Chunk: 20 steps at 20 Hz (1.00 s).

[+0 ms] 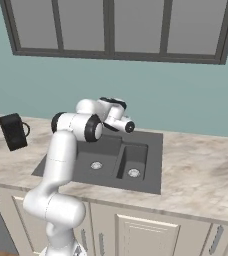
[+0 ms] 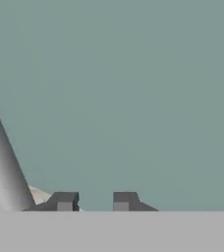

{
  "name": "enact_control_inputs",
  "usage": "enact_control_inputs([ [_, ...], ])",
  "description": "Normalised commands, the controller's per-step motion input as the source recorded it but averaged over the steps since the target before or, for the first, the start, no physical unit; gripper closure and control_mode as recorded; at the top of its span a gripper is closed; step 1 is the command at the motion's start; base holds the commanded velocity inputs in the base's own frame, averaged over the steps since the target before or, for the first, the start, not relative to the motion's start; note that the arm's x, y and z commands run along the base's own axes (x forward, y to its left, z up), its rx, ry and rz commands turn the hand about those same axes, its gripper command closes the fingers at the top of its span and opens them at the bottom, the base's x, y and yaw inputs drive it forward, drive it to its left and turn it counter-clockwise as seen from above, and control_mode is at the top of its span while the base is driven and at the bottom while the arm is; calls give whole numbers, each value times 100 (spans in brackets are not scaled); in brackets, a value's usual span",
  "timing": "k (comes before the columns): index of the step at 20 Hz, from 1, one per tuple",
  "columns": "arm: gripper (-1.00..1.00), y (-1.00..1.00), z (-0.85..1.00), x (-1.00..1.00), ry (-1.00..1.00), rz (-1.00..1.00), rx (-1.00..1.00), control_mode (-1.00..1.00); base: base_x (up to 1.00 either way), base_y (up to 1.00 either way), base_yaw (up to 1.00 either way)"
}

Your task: Turn on the sink faucet and place the jug under the water for a few seconds to fill it up.

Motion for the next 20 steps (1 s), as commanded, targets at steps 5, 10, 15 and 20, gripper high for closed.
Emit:
enact_control_inputs([
  [5, 100, -72, -36, 0, 7, -13, 11, -100, 0, 0, 0],
  [10, 100, -84, -47, 0, 8, -13, 12, -100, 0, 0, 0],
  [15, 100, -93, -54, 0, 12, -11, 14, -100, 0, 0, 0],
  [20, 100, -87, -60, 0, 15, -10, 11, -100, 0, 0, 0],
])
